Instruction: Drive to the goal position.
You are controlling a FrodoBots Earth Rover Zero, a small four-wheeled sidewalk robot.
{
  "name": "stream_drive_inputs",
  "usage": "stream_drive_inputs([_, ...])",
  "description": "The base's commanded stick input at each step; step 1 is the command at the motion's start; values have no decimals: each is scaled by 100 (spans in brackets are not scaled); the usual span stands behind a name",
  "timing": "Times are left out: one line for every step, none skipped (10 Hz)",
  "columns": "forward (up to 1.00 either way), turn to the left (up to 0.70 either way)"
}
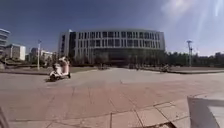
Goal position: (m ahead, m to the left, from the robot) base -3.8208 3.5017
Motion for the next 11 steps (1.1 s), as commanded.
stream_drive_inputs([70, 0])
stream_drive_inputs([70, 0])
stream_drive_inputs([70, 0])
stream_drive_inputs([70, 0])
stream_drive_inputs([70, 0])
stream_drive_inputs([70, 0])
stream_drive_inputs([70, 0])
stream_drive_inputs([70, 0])
stream_drive_inputs([70, 0])
stream_drive_inputs([70, 0])
stream_drive_inputs([70, 0])
